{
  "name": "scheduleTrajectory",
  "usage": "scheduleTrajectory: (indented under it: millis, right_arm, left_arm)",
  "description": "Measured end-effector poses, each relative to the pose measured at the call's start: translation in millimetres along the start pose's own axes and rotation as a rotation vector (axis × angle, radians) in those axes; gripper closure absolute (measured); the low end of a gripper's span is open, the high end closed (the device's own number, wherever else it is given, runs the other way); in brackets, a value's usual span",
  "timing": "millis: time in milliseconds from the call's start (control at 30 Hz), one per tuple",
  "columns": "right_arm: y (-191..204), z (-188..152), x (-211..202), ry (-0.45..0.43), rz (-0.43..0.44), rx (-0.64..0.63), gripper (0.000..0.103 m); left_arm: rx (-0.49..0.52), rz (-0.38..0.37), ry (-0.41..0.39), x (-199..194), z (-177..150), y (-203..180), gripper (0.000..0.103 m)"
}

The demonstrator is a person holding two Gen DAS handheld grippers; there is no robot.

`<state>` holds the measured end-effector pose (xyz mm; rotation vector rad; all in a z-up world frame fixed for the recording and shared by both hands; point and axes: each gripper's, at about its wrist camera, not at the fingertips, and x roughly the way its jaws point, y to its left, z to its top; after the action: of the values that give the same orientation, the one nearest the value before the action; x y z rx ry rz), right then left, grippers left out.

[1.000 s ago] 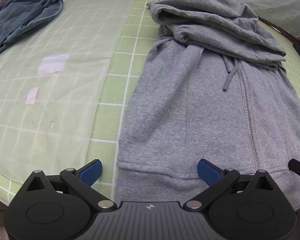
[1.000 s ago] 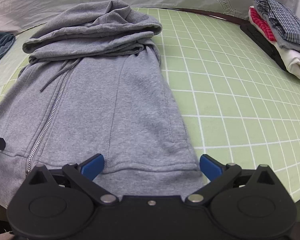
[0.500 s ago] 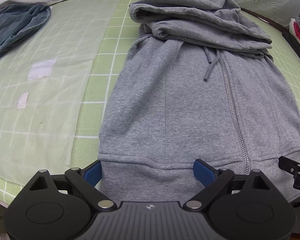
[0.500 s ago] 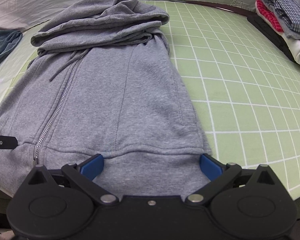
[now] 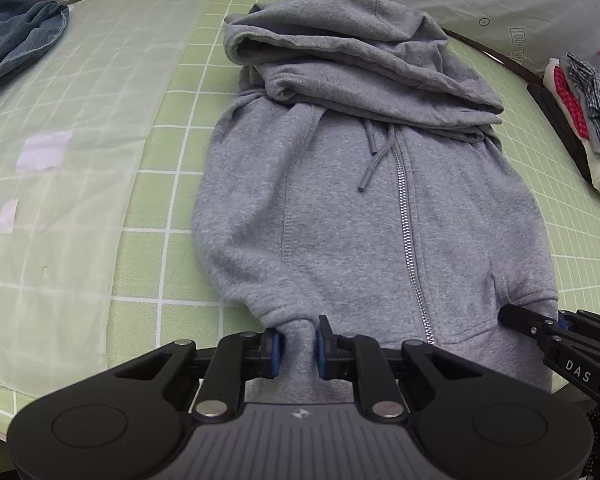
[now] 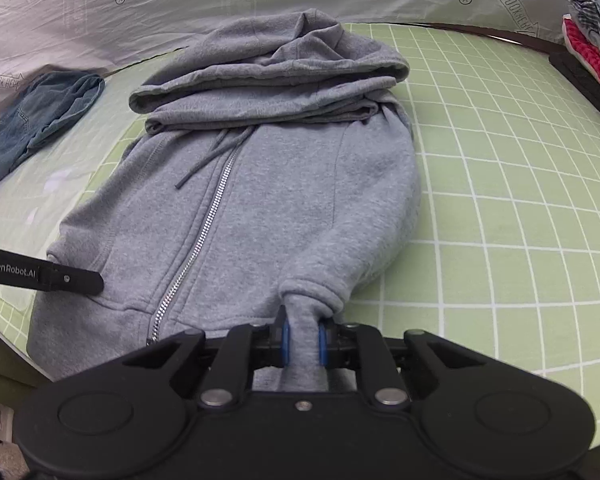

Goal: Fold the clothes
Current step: 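Pinch the grey hoodie hem center with the left and right grippers together, then lift the hem with both grippers and fold it over toward the hood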

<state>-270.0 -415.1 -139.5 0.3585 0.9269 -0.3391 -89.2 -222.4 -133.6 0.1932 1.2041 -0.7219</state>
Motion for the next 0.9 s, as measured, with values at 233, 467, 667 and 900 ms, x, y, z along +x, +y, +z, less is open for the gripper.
scheduleTrajectory:
  millis: [233,467,667,900]
  right_arm:
    - [6.6,47.5,-14.4,-0.117,0.067,-0.017,0.09]
    - [-9.5,104.4,-21.7,-0.219,0.111,0.106,0.09]
    - [-27.8,152.4,-20.8,-0.303,0.1,0.198,0.09]
    - [-45.8,198.8,6.9,-0.316,0.082,0.205,0.09]
  left_arm:
    - [-0.027,-0.092,-0.116,-38.4,36.3,-3.9,0.089]
    - [-0.155,-0.176,-0.227,-57.9,90.0,7.3,0.09]
    - [-0.27,-0.253,-0.303,-64.3,143.8,20.6,0.09]
    - [-0.312,-0.255,-0.317,-40.3,196.5,31.6,0.09]
